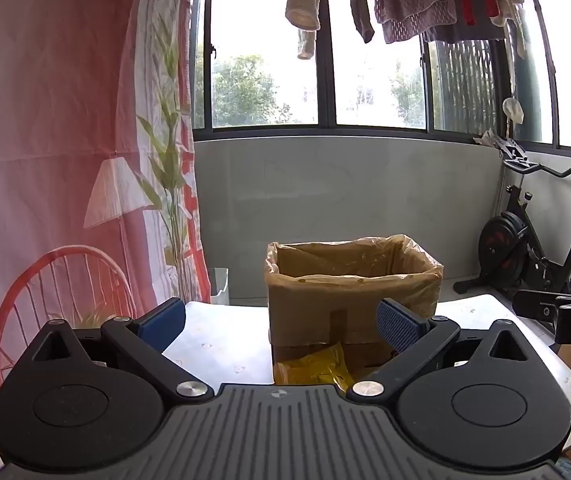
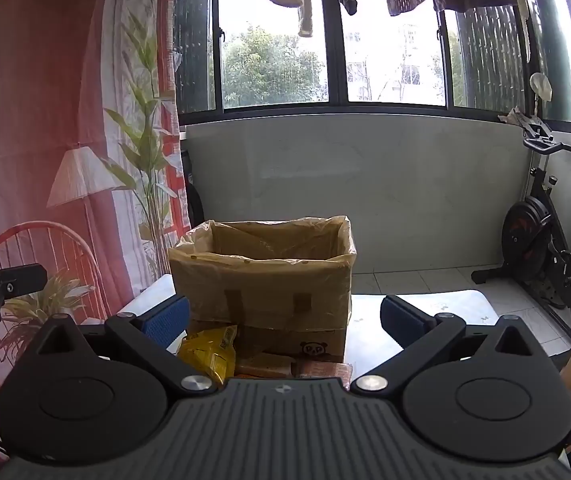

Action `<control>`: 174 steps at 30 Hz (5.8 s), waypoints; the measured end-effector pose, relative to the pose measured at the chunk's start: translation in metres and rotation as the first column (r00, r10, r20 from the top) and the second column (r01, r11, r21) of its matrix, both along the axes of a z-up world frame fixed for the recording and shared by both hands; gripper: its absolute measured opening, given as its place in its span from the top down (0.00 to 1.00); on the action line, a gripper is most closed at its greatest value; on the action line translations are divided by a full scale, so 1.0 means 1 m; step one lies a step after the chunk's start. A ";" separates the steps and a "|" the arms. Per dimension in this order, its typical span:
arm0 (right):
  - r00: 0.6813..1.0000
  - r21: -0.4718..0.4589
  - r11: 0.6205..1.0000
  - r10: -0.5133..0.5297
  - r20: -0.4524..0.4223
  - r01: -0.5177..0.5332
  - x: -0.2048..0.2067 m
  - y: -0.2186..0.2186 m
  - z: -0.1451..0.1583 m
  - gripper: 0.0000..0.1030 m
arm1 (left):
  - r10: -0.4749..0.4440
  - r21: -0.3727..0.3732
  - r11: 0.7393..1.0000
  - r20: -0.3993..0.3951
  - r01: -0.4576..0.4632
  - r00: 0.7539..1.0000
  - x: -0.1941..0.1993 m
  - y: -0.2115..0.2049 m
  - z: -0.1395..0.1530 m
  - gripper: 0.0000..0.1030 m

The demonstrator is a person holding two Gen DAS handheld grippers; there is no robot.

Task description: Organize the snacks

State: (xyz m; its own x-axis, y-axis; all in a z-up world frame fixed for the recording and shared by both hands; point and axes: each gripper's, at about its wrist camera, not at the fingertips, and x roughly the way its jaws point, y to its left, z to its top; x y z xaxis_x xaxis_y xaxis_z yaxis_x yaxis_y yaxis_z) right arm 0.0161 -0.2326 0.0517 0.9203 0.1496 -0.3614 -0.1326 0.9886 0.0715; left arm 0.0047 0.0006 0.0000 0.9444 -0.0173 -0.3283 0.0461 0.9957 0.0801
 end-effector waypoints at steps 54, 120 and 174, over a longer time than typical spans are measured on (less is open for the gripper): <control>0.999 -0.021 1.000 -0.007 0.032 0.008 -0.003 0.001 0.001 0.00 | 0.009 -0.022 1.000 0.043 -0.008 0.999 -0.005 0.003 -0.001 0.01; 0.992 0.021 0.993 -0.113 -0.055 0.114 0.054 -0.032 -0.148 0.00 | -0.157 -0.215 0.973 -0.328 0.088 0.932 0.114 -0.025 -0.169 0.09; 0.869 0.259 0.854 -0.354 -0.345 0.451 0.081 -0.109 -0.222 0.00 | -0.408 -0.335 0.881 -0.184 0.333 0.894 0.095 -0.043 -0.167 0.39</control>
